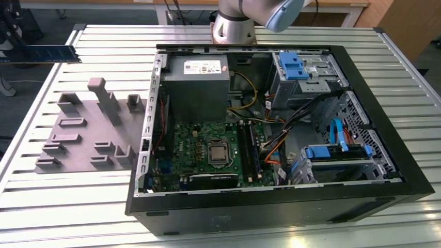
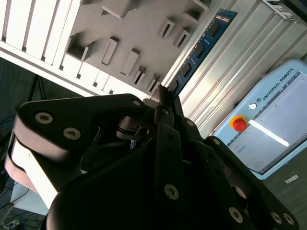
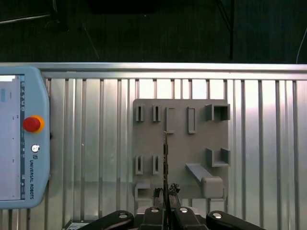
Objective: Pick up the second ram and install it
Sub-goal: 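Pick up the second ram and move it above second insertion slot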
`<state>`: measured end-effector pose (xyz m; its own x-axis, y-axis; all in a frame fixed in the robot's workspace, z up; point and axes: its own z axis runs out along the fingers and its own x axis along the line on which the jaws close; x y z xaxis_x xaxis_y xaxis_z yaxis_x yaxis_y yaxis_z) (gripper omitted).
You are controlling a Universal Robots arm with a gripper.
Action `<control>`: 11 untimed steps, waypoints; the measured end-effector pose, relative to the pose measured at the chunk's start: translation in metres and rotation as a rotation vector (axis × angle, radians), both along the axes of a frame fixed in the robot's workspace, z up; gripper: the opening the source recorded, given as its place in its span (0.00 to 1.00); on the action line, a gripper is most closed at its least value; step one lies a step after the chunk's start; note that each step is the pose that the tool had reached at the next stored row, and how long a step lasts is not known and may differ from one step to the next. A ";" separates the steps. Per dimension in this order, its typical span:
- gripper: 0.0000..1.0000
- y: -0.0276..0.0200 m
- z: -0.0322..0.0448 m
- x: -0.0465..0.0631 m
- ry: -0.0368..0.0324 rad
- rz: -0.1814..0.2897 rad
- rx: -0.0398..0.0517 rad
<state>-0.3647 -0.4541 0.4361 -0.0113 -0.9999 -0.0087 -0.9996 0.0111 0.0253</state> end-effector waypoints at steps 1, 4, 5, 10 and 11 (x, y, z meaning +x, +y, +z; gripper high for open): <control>0.14 0.0000 0.0000 0.002 -0.0001 0.000 0.0000; 0.14 0.0000 0.0000 0.006 0.0000 0.000 0.0000; 0.14 0.0000 0.0000 0.008 0.0000 0.000 0.0000; 0.14 0.0000 0.0000 0.016 0.0001 0.000 0.0000; 0.14 0.0000 0.0000 0.017 0.0000 0.000 0.0000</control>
